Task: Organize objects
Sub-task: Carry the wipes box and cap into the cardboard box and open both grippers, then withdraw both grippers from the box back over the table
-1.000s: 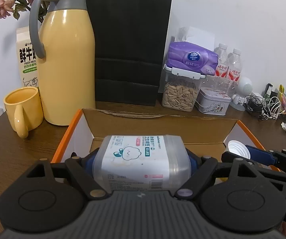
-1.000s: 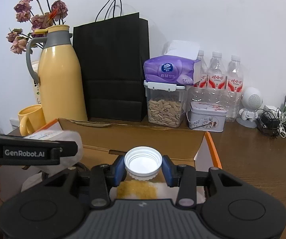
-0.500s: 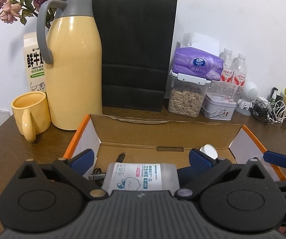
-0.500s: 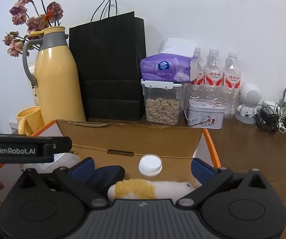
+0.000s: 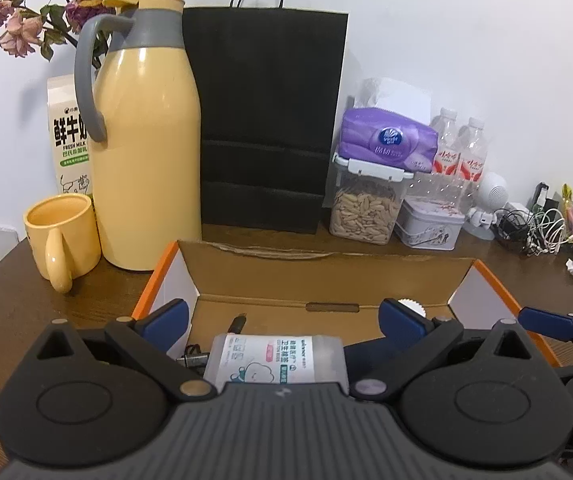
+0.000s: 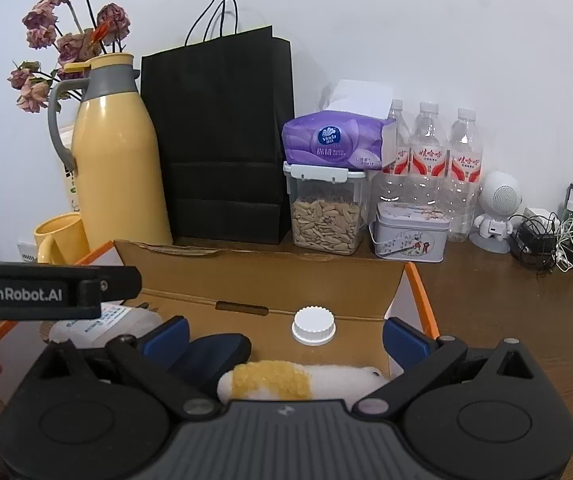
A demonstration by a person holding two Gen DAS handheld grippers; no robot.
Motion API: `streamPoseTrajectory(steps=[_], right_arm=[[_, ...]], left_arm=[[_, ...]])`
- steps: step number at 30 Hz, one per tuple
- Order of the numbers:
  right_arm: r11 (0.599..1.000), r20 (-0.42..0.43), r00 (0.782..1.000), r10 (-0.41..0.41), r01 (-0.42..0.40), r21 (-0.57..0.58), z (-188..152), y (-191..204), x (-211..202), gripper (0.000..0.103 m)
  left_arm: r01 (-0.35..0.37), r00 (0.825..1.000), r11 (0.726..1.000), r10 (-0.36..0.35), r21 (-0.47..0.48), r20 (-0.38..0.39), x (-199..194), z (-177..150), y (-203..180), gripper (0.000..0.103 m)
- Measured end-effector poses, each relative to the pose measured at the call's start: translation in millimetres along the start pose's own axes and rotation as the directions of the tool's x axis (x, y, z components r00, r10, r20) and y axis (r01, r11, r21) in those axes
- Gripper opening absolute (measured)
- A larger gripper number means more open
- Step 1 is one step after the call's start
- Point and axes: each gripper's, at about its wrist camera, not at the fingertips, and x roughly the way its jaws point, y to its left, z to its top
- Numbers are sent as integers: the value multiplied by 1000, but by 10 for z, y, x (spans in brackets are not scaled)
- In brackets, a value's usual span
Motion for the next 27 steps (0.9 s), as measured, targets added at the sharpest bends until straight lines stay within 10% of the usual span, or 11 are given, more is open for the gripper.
streamPoseTrajectory(steps=[27], right_arm=[[995,119,993,-3,14,-96,-147,329,-1341,103]], left_arm=[[-18,994,999,14,40,106,-1376,-68,164,103]])
